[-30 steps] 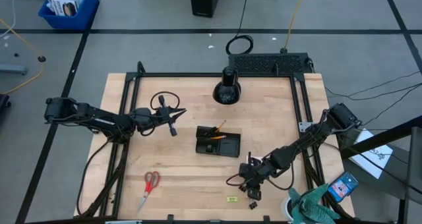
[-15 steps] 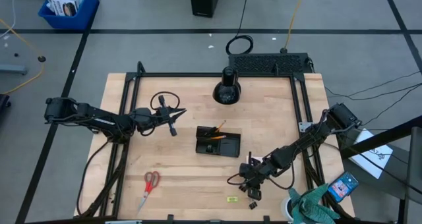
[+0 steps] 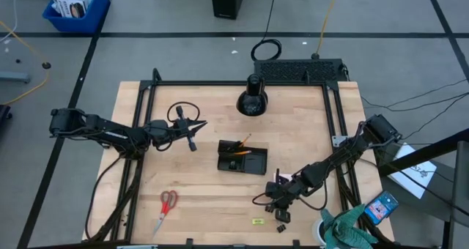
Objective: Pick and place office supplies into organizer
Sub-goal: Put the black binder clip into the black desk organizer
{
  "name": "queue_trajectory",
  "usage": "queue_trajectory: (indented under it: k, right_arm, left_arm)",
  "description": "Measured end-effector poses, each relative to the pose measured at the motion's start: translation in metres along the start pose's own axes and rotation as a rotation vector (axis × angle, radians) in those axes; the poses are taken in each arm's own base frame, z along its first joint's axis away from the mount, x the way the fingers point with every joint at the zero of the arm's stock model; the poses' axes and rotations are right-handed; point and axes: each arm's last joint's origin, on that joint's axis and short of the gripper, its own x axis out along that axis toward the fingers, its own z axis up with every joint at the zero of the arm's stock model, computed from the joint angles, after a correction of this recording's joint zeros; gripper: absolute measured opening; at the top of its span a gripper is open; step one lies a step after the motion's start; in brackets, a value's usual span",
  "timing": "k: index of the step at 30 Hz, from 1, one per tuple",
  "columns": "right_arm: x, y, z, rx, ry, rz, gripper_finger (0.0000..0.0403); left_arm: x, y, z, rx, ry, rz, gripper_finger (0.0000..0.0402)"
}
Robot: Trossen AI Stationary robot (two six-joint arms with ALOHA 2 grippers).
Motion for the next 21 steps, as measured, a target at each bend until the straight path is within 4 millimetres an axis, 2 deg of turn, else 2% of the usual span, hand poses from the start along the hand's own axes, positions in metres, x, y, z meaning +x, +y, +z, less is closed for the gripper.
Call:
queue_trajectory:
  k: [3,8,13,17,21]
  right_arm:
    - [-0.004,0.004,0.006,-0.043,-0.013,0.002,0.0002]
    - [-0.017,0.023,0.036,-0.222,-0.189,-0.021,0.0001]
    - [-0.028,0.031,0.056,-0.458,-0.415,-0.284,0.0001]
    - [-0.026,0.020,0.065,-0.542,-0.454,-0.435,0.0001]
    - [-0.010,0.002,0.078,-0.565,-0.465,-0.544,0.0001]
  left_arm:
    - [0.000,0.000,0.000,0.000,0.000,0.000,0.0031]
    - [0.000,0.000,0.000,0.000,0.000,0.000,0.0031]
    - [0.000,0.000,0.000,-0.001,0.000,0.000,0.0031]
    - [0.000,0.000,0.000,0.000,0.000,0.000,0.0031]
    - [0.000,0.000,0.000,0.009,0.003,0.001,0.0031]
